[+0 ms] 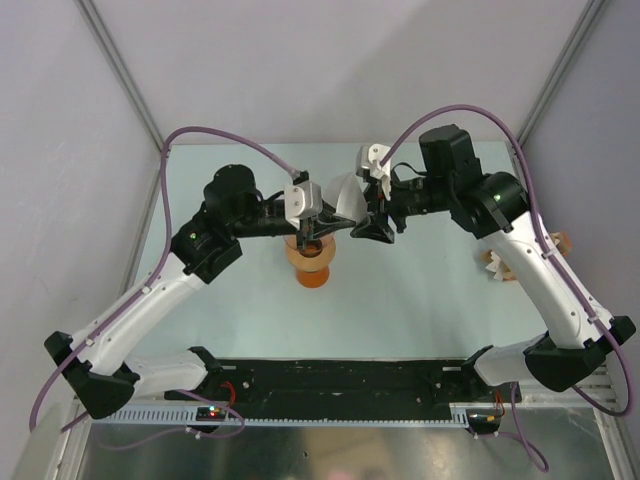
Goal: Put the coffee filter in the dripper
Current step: Place the coffee filter in the coffee dripper.
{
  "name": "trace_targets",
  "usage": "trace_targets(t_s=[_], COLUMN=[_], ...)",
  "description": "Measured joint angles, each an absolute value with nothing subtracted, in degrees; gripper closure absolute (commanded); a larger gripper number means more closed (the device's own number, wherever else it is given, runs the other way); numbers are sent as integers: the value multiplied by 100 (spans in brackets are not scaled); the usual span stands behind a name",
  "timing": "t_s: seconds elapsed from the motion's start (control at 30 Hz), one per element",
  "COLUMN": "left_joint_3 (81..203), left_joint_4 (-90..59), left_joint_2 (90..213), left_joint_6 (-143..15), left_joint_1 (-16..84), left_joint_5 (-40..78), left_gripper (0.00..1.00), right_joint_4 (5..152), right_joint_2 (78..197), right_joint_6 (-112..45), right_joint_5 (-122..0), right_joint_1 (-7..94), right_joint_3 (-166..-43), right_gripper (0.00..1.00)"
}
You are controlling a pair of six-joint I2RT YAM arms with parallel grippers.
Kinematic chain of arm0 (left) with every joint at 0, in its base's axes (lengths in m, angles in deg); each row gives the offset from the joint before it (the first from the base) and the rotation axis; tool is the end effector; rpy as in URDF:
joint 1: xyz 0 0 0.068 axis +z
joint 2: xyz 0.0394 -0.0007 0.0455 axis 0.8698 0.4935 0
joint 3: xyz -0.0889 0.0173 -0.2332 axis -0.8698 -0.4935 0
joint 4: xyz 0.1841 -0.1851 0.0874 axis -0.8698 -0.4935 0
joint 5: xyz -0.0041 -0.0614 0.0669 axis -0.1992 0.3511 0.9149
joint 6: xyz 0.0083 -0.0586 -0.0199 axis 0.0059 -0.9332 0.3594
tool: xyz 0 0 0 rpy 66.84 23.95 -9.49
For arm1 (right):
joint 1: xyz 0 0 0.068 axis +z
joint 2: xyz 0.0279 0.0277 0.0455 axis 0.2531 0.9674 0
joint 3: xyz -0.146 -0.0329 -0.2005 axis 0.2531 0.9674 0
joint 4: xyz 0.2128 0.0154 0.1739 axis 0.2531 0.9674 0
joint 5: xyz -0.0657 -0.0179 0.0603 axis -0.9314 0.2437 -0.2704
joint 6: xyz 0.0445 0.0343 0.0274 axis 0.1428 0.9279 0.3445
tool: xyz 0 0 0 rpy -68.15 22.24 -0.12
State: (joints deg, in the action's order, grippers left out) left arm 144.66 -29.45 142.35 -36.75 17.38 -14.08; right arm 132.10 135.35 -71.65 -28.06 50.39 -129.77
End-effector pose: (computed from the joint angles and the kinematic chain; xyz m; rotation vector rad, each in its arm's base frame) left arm 0.1847 -0.2154 0.4253 1.2840 1.1127 -0.9370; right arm 0.2131 0.1916 0.4447 -1.4718 1.4649 0.8043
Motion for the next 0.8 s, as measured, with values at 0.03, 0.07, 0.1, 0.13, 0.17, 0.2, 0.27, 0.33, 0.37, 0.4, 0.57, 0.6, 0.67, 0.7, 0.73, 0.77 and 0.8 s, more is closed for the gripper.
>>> trace_targets(t_s=[0.03,0.07,0.1,0.13,0.17,0.2,0.27,0.33,0.37,0.4,0.57,0.6,0.67,0.7,0.73,0.77,0.8], left_joint_3=[14466,14466,14466,14471,14471,14471,14473,14481,14484,14484,14484,14484,14484,14481,14481,14481,14479], left_joint_4=[-2948,-2945,-2945,-2945,-2943,-2945,-2943,-2943,-2943,-2941,-2937,-2937,-2954,-2958,-2967,-2976,-2983], left_joint_2=[14235,14235,14235,14235,14235,14235,14235,14235,14235,14235,14233,14228,14200,14176,14141,14095,14042], left_joint_6=[-3645,-3627,-3599,-3577,-3562,-3531,-3487,-3463,-3452,-3433,-3369,-3387,-3433,-3439,-3461,-3485,-3509], left_joint_1=[1732,1730,1725,1725,1727,1727,1727,1727,1730,1734,1756,1758,1734,1717,1703,1697,1699], left_joint_5=[-1441,-1478,-1504,-1517,-1520,-1526,-1533,-1542,-1552,-1555,-1539,-1535,-1609,-1642,-1660,-1664,-1662], left_gripper=[100,100,100,100,100,100,100,98,95,89,53,48,41,39,37,37,36], right_joint_4=[13207,13207,13212,13214,13214,13216,13223,13227,13231,13249,13286,13301,13234,13194,13168,13144,13113], right_joint_2=[13535,13535,13535,13535,13535,13535,13535,13535,13535,13533,13511,13496,13489,13489,13489,13487,13485], right_joint_6=[-7187,-7211,-7226,-7231,-7237,-7239,-7252,-7255,-7257,-7252,-7252,-7257,-7255,-7252,-7252,-7252,-7248], right_joint_5=[-2802,-2799,-2773,-2756,-2738,-2725,-2688,-2631,-2607,-2581,-2489,-2487,-2507,-2515,-2517,-2520,-2522], right_joint_1=[5048,5056,5061,5063,5065,5072,5083,5083,5083,5085,5098,5100,5098,5096,5087,5072,5041], right_joint_3=[-12968,-12968,-12968,-12968,-12968,-12968,-12968,-12968,-12968,-12966,-12907,-12877,-12837,-12818,-12804,-12794,-12778], right_gripper=[47,49,50,51,51,53,57,64,65,66,69,69,70,71,71,72,72])
